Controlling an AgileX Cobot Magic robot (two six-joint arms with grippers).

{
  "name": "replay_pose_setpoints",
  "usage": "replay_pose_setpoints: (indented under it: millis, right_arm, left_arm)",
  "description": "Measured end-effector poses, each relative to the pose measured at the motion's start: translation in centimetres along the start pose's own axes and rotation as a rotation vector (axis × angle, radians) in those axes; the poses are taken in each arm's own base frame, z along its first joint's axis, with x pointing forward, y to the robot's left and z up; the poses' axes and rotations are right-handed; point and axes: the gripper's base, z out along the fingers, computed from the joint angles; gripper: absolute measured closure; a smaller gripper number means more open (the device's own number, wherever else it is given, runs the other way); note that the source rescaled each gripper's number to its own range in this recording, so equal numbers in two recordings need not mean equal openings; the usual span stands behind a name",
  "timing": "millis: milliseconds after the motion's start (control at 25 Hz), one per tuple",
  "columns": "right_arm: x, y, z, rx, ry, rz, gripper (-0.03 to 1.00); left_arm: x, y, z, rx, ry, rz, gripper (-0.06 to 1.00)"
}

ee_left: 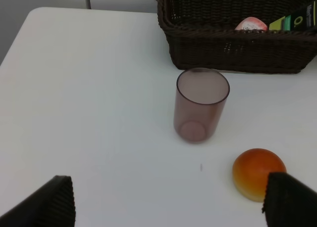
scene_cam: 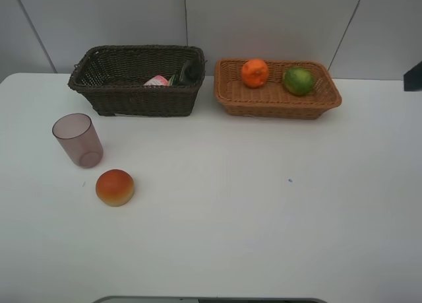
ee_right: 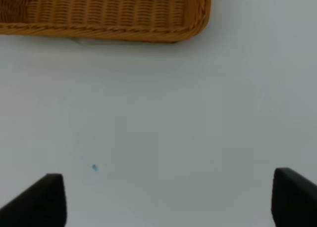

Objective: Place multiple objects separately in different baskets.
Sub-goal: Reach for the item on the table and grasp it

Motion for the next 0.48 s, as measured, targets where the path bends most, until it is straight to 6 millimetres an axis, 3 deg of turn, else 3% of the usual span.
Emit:
replay_pose_setpoints:
  millis: [280, 480]
  right_arm:
    - [5.4, -0.9, -3.7, -0.012, -0.12, 0.013, 0.18]
    - [7.6, -1.4, -5.8, -0.02, -0.207, 0.023, 0.18]
  left_arm:
    - [0.0, 0.0, 0.0, 0.0, 0.0, 0.0, -0.03]
    - [0.0, 0.0, 0.0, 0.0, 0.0, 0.0, -0.03]
